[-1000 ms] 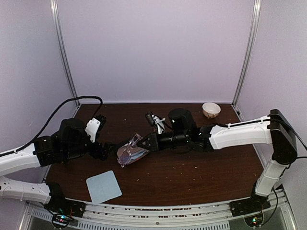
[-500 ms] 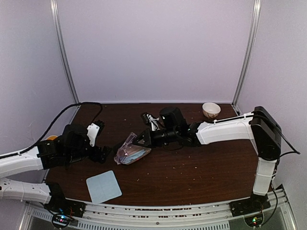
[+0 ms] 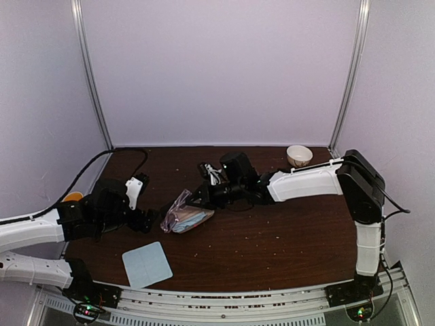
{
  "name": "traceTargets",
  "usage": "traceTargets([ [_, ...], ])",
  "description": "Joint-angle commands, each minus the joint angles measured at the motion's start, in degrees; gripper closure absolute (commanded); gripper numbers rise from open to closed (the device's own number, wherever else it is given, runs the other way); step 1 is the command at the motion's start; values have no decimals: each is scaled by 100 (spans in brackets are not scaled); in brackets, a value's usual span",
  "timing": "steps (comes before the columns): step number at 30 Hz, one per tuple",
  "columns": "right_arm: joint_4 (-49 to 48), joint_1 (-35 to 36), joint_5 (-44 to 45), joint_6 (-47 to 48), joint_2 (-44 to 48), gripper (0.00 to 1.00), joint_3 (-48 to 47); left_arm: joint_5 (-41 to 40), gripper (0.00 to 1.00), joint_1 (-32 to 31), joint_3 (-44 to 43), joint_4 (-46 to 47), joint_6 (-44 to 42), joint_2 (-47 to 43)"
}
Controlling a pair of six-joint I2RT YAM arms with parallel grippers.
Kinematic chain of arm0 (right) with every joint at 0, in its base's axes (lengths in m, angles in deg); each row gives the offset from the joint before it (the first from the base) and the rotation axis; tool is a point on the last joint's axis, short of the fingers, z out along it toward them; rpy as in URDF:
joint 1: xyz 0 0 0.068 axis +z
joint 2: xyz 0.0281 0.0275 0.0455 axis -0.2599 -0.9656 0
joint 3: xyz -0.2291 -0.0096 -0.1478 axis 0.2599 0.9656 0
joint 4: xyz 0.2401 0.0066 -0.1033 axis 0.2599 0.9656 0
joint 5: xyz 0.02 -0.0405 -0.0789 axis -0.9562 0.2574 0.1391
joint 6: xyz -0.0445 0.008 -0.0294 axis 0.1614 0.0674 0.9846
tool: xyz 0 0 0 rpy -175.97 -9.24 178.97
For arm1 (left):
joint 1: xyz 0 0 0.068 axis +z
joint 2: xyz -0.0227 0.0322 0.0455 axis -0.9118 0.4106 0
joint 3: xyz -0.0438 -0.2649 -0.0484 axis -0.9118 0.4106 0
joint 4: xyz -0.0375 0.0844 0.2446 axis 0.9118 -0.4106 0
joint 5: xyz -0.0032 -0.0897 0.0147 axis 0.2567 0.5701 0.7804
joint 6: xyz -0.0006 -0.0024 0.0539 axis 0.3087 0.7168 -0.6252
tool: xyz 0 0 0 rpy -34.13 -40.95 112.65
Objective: Organize the sunglasses
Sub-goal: Place the sunglasses in the sunglasses case.
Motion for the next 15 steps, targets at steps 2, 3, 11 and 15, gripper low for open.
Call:
traceTargets([
  [2, 81, -133, 8, -131, -66, 100, -62, -42, 8, 41, 89, 352, -39, -19],
  [3, 44, -169, 1, -150, -60, 100, -20, -36, 9, 42, 104, 361, -39, -22],
  [11, 125, -332, 44, -53, -114, 100, 6, 9, 10, 51, 79, 399, -47, 64],
  [15, 207, -341, 34, -10, -233, 100, -8, 20, 10, 51, 80, 388, -40, 82],
])
